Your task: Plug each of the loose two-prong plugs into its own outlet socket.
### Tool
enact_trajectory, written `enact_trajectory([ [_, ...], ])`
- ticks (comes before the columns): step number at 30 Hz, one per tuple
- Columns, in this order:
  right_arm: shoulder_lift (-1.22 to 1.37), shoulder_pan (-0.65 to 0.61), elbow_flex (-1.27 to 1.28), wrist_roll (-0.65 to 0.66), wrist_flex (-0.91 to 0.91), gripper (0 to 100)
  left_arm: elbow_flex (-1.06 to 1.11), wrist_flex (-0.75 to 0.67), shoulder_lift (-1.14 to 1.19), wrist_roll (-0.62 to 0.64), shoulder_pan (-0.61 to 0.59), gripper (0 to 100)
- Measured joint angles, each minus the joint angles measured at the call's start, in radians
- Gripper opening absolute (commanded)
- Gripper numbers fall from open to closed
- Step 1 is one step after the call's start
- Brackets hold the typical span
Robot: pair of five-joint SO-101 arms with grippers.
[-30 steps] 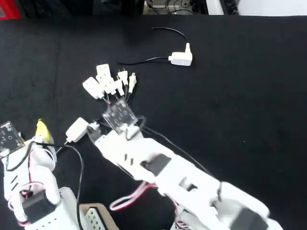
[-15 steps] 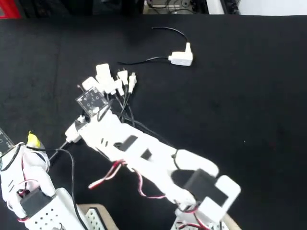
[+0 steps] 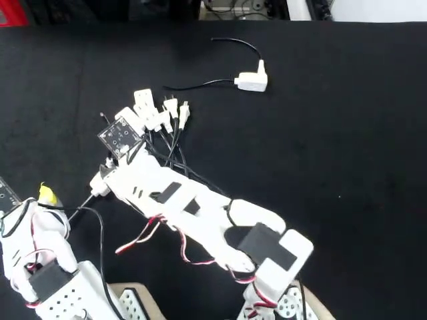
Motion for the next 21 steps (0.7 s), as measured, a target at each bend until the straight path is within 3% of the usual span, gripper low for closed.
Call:
enact_trajectory([
  [11,0.051,0.0,-0.055,0.008,0.008,1.1,0.014,0.0,0.0,0.0,0.0,21],
  [21,0.066,0.018,-0.169,0.008,0.198,1.1,0.014,0.0,0.0,0.0,0.0,21],
])
